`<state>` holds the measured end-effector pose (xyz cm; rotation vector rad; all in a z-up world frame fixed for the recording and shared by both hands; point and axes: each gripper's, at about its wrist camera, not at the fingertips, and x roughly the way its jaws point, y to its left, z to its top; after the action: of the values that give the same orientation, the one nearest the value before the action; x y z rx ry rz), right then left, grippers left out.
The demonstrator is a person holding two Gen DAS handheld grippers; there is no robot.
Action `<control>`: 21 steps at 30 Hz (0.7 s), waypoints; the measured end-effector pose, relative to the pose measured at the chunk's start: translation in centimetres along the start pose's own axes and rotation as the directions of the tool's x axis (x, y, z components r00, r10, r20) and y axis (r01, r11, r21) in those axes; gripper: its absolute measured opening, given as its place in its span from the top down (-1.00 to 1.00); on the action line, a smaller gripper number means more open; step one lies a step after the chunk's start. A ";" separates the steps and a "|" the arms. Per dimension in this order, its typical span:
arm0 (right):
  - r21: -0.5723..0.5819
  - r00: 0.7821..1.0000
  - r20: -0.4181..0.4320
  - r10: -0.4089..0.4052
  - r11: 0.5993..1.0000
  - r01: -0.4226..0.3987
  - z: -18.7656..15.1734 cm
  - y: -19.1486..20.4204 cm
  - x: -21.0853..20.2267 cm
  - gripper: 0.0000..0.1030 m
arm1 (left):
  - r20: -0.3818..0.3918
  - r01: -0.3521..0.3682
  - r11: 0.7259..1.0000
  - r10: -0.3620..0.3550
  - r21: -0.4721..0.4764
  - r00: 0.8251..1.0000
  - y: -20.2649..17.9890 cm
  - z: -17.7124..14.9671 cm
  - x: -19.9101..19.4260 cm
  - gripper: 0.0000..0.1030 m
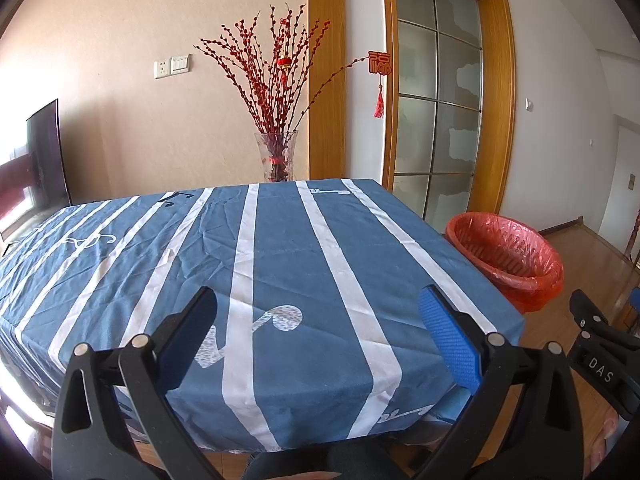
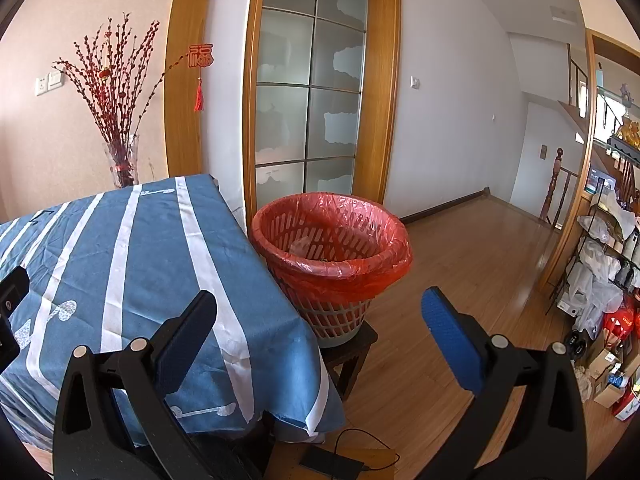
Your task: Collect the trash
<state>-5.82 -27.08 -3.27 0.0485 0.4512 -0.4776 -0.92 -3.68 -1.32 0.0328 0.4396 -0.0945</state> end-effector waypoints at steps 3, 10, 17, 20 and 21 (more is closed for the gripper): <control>0.000 1.000 -0.003 0.000 1.000 0.000 0.0 0.0 0.1 -0.97 | -0.001 0.001 1.000 -0.001 0.000 1.000 0.0 0.0 0.1 -0.92; 0.001 1.000 -0.009 0.001 1.000 -0.001 -0.1 0.0 0.3 -0.97 | -0.006 0.003 1.000 -0.003 0.000 1.000 0.0 -0.1 0.3 -0.92; 0.001 1.000 -0.010 0.000 1.000 0.000 -0.1 0.1 0.3 -0.97 | -0.010 0.005 1.000 -0.005 -0.001 1.000 0.1 -0.2 0.4 -0.92; 0.002 1.000 -0.011 0.001 1.000 -0.001 -0.1 0.0 0.3 -0.97 | -0.012 0.005 1.000 -0.005 0.000 1.000 0.2 -0.2 0.6 -0.92; 0.002 1.000 -0.011 0.001 1.000 -0.001 -0.1 0.0 0.3 -0.97 | -0.012 0.005 1.000 -0.005 0.000 1.000 0.2 -0.2 0.6 -0.92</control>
<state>-5.60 -27.18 -3.48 0.0533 0.4613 -0.4768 -0.47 -3.52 -1.79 0.0317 0.4520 -0.0996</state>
